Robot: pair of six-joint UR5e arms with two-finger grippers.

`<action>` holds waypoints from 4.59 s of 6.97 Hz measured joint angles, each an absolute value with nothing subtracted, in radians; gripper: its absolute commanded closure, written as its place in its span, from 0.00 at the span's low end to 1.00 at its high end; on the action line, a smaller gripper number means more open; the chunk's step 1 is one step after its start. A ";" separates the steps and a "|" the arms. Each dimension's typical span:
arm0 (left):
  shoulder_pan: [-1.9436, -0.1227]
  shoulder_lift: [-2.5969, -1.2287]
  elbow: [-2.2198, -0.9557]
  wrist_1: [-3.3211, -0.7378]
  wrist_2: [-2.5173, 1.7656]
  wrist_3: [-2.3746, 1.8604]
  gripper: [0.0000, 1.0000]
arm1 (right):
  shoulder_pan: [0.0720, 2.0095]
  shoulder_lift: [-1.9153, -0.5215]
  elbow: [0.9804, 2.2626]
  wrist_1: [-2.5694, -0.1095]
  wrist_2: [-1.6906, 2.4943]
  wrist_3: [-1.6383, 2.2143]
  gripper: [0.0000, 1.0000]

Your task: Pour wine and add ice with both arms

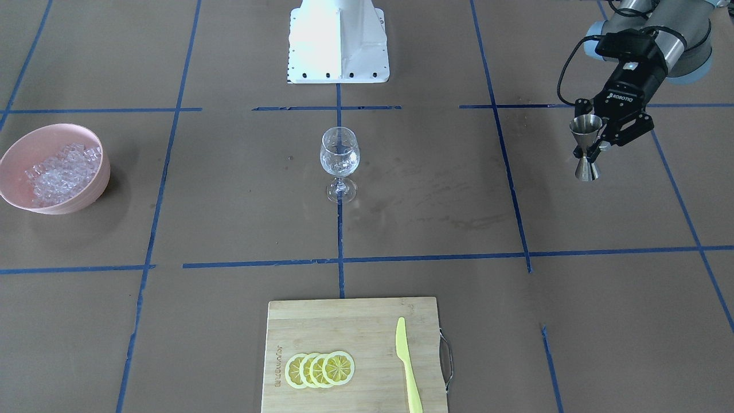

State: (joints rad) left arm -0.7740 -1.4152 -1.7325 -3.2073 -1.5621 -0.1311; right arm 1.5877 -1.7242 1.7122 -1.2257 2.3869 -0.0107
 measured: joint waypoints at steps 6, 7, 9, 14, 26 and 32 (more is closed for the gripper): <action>-0.669 -1.413 -1.614 -3.276 -1.473 -0.653 1.00 | 1.588 -1.723 1.716 -1.226 2.387 -0.011 0.00; -0.620 -1.412 -1.609 -3.281 -1.408 -0.669 1.00 | 1.588 -1.722 1.716 -1.226 2.387 -0.011 0.00; -0.531 -1.404 -1.581 -3.320 -1.274 -0.677 1.00 | 1.588 -1.721 1.717 -1.226 2.387 -0.011 0.00; -0.283 -1.391 -1.539 -3.341 -0.952 -0.713 1.00 | 1.588 -1.721 1.718 -1.226 2.387 -0.011 0.00; -0.163 -1.408 -1.508 -3.343 -0.852 -0.730 0.37 | 1.589 -1.721 1.718 -1.226 2.386 -0.011 0.00; -0.166 -1.399 -1.556 -3.345 -0.766 -0.726 0.00 | 1.589 -1.722 1.724 -1.226 2.387 -0.009 0.00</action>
